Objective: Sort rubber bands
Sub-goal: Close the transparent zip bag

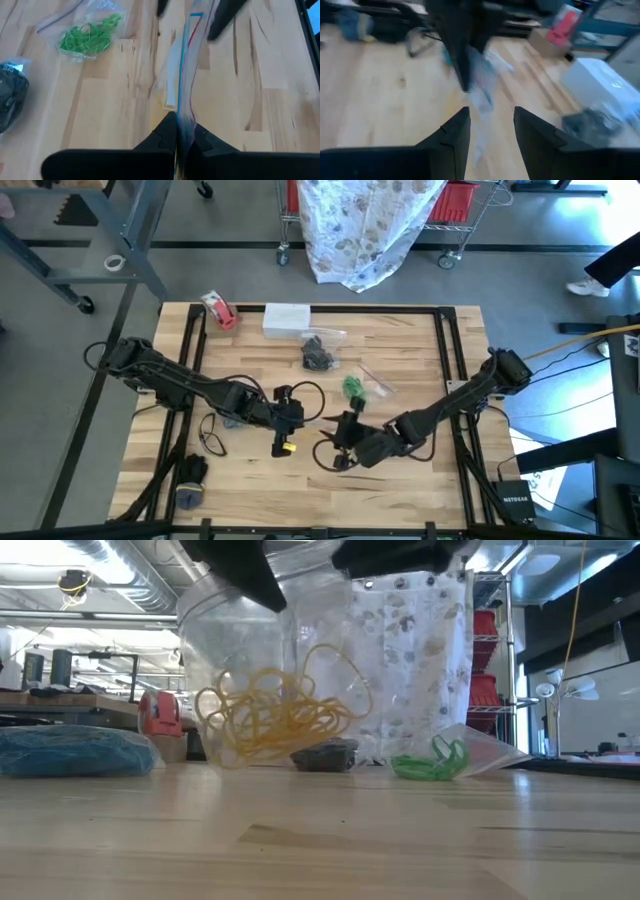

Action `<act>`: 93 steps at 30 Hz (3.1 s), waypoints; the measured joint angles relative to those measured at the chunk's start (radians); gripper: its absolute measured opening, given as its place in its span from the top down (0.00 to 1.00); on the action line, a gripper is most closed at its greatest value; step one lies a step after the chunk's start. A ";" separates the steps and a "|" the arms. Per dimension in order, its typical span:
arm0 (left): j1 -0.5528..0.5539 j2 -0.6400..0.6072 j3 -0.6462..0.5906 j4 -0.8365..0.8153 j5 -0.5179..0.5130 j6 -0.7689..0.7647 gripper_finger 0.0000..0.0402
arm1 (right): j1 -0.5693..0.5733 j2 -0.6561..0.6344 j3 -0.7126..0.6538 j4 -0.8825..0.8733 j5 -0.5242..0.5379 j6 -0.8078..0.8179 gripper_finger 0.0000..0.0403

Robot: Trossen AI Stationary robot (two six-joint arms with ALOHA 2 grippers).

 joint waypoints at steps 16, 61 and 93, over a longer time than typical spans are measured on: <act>0.000 0.000 0.000 0.024 0.000 -0.003 1.00 | -0.075 0.013 0.000 0.056 -0.138 -0.094 0.98; 0.045 0.000 0.043 0.006 0.059 0.051 1.00 | -0.080 -0.002 0.001 0.090 -0.219 0.000 0.71; 0.040 -0.006 0.065 -0.114 0.034 0.102 0.85 | -0.084 0.020 0.000 0.093 -0.168 -0.057 1.00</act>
